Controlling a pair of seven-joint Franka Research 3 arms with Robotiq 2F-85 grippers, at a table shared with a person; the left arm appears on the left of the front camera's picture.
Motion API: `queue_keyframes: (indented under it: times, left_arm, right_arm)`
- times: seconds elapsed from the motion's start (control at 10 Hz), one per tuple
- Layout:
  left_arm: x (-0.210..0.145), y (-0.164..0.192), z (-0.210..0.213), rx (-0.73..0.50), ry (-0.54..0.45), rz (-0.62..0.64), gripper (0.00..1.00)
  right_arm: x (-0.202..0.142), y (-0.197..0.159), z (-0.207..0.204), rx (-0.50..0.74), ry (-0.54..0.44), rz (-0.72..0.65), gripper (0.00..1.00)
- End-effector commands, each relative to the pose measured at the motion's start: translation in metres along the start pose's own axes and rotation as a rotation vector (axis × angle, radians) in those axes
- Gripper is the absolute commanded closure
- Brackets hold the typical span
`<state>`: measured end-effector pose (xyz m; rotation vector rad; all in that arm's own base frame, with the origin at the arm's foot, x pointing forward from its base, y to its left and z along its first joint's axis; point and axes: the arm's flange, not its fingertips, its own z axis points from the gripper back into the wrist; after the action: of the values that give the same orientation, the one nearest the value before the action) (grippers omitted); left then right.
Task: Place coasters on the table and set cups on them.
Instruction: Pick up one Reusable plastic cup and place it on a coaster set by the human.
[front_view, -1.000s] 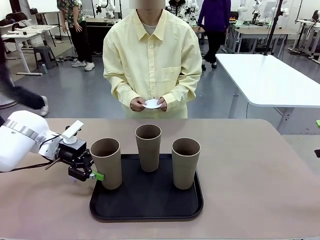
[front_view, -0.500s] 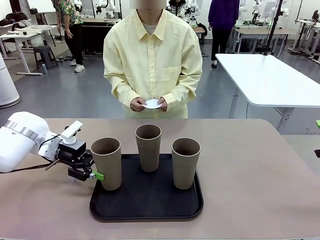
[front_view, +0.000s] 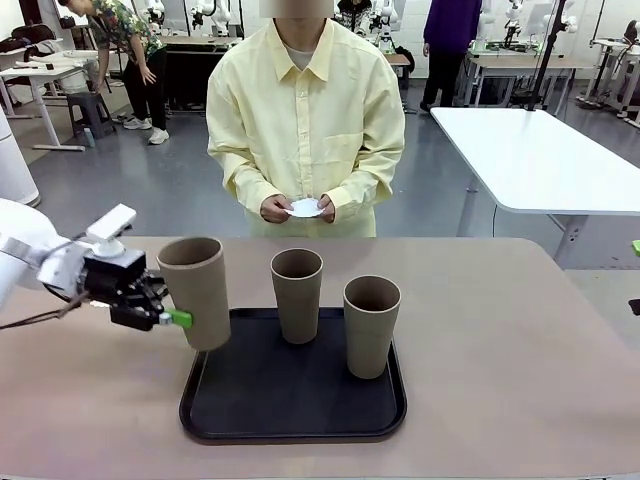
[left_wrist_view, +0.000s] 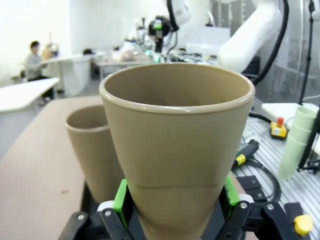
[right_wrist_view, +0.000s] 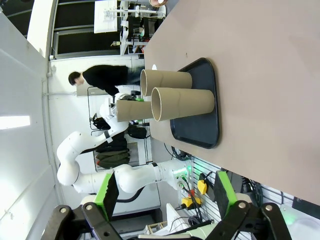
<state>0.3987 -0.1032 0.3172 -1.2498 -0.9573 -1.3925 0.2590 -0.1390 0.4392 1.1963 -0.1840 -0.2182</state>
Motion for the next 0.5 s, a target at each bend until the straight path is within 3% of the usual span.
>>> queue_keyframes:
  times: [0.0, 0.2, 0.4]
  left_arm:
    - [0.042, -0.017, 0.008, 0.102, 0.031, 0.015, 1.0]
    - [0.069, -0.015, 0.02, 0.145, 0.013, 0.03, 1.0]
    - [0.069, -0.016, 0.025, 0.131, 0.005, 0.074, 1.0]
  right_arm:
    - [0.001, 0.0, 0.001, 0.009, 0.0, -0.003, 0.0]
    - [0.001, 0.0, 0.001, 0.009, 0.0, -0.003, 0.0]
    - [0.001, 0.0, 0.001, 0.009, 0.0, -0.003, 0.0]
